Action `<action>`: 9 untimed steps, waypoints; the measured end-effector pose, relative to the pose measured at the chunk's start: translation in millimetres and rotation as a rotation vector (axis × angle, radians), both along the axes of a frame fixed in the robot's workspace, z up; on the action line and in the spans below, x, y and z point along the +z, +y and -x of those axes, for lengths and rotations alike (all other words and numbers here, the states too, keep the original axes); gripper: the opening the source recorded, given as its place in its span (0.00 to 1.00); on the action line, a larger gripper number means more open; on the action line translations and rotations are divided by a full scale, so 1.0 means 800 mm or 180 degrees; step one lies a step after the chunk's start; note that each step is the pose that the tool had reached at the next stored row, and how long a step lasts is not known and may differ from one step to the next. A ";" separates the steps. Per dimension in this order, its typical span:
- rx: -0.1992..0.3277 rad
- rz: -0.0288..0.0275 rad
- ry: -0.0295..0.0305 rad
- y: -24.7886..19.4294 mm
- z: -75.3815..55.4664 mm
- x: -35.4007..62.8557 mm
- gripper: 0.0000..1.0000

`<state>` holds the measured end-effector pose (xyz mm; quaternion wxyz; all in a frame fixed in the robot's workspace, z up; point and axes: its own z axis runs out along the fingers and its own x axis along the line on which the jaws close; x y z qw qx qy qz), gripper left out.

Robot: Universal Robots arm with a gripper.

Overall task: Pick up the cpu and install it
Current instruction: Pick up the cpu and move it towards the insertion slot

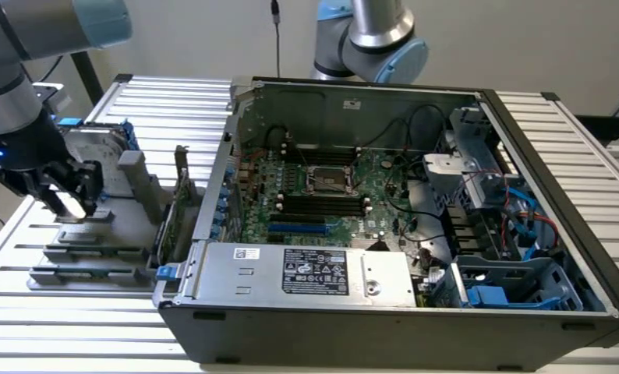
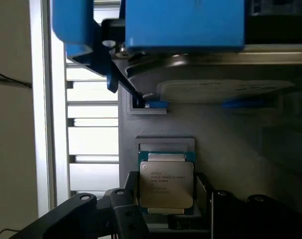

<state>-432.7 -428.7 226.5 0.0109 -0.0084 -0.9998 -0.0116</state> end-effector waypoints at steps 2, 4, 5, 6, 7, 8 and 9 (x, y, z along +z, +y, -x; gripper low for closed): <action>0.0002 0.0000 0.0002 0.0000 -0.001 0.011 0.55; 0.0006 0.0000 0.0005 0.0001 -0.003 0.023 0.55; 0.0007 0.0000 0.0006 0.0001 -0.005 0.028 0.55; 0.0009 0.0000 0.0007 0.0001 -0.006 0.034 0.55; 0.0011 0.0000 0.0009 0.0001 -0.007 0.040 0.55; 0.0012 0.0000 0.0009 0.0001 -0.008 0.045 0.55; 0.0014 0.0000 0.0010 0.0001 -0.010 0.051 0.55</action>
